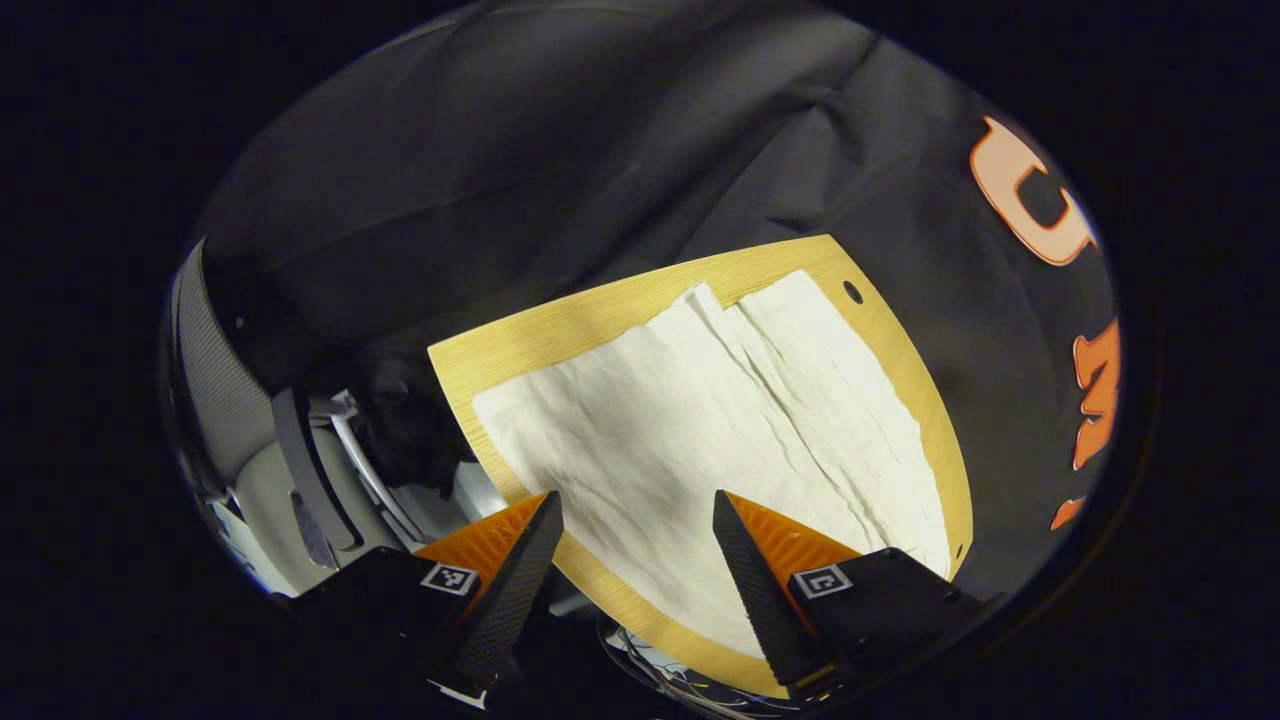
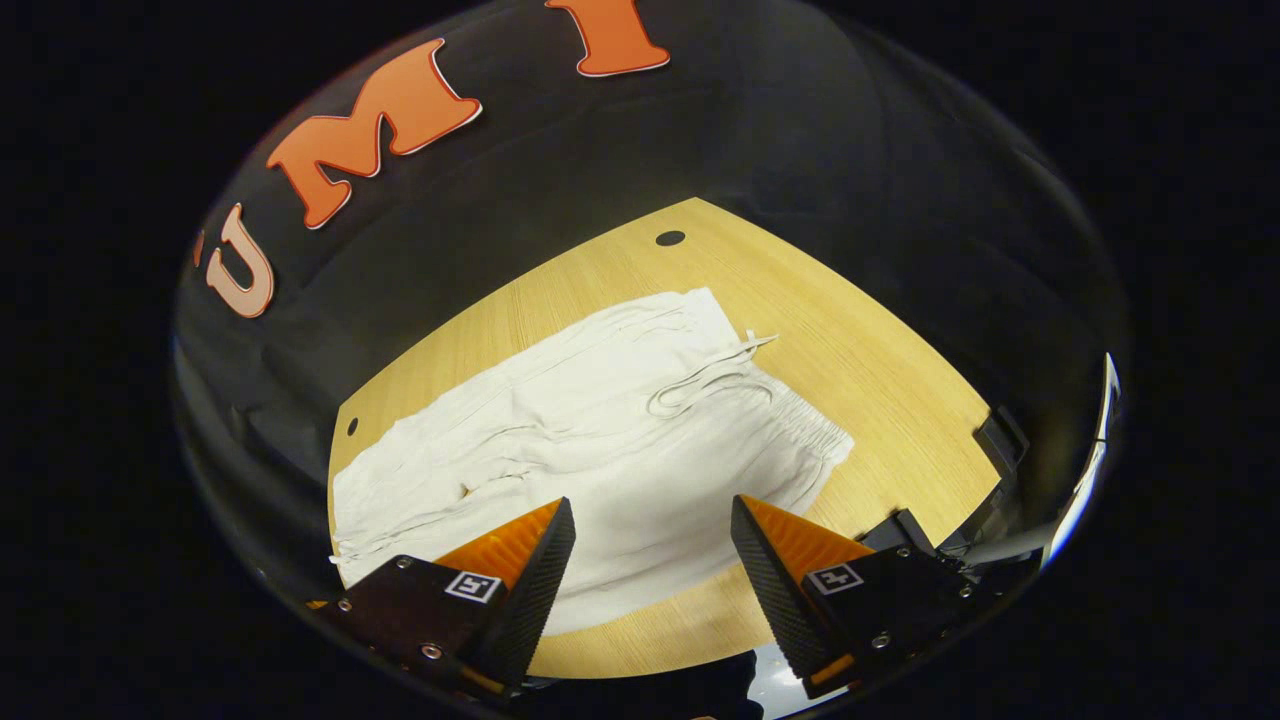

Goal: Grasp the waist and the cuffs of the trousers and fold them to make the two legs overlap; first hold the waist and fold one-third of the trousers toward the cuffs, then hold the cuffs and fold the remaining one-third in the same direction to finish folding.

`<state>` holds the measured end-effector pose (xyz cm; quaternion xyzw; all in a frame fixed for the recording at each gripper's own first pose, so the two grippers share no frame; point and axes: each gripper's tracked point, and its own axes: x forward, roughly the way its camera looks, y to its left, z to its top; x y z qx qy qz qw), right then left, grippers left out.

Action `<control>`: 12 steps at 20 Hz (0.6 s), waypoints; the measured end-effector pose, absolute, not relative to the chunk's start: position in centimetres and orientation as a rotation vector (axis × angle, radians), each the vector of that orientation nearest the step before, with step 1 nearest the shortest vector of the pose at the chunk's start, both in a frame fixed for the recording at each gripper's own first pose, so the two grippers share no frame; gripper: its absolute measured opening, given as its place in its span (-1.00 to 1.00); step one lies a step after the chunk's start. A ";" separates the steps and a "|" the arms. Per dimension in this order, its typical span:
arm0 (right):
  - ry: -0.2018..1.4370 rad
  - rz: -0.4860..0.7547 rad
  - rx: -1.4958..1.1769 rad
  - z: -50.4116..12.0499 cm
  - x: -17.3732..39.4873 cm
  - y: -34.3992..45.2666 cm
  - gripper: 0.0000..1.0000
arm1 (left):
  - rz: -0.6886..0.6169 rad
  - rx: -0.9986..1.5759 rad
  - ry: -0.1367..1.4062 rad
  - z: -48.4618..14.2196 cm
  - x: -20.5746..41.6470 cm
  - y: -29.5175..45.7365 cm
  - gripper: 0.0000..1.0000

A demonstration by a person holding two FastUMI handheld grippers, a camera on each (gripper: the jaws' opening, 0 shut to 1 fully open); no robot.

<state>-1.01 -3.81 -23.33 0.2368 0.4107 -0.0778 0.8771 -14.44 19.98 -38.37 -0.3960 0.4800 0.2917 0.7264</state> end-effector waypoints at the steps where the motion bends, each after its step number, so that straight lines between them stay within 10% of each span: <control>1: 0.862 -0.164 0.489 -23.5 -1.0 -3.6 0.89 | 0.644 -0.899 1.067 -38.8 -14.6 20.4 0.97; 12: 0.885 -0.197 0.519 -24.1 -2.0 -0.8 0.90 | 0.634 -1.120 1.097 -43.8 -14.9 22.7 0.80</control>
